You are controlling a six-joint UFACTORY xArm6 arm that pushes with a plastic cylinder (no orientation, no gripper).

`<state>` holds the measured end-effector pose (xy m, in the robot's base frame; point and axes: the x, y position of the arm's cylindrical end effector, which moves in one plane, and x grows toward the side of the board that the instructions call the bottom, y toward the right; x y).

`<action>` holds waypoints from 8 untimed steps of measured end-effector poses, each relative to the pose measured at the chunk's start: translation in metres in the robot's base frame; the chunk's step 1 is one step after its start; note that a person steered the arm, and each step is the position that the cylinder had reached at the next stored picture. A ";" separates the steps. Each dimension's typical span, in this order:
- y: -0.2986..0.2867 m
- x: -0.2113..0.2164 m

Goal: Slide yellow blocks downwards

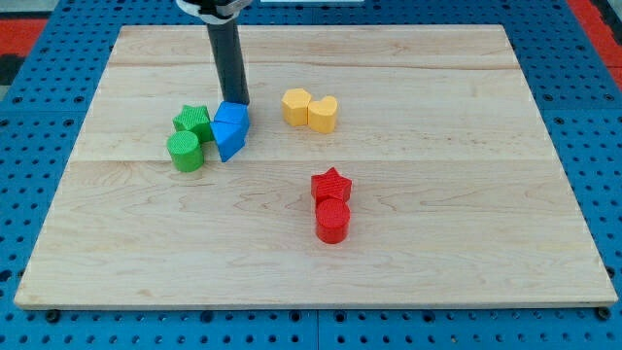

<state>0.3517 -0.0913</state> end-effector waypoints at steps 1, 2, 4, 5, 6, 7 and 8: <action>0.026 0.000; 0.053 -0.001; 0.111 -0.004; 0.130 -0.004; 0.144 -0.002; 0.151 0.005; 0.166 0.016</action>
<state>0.3678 0.0743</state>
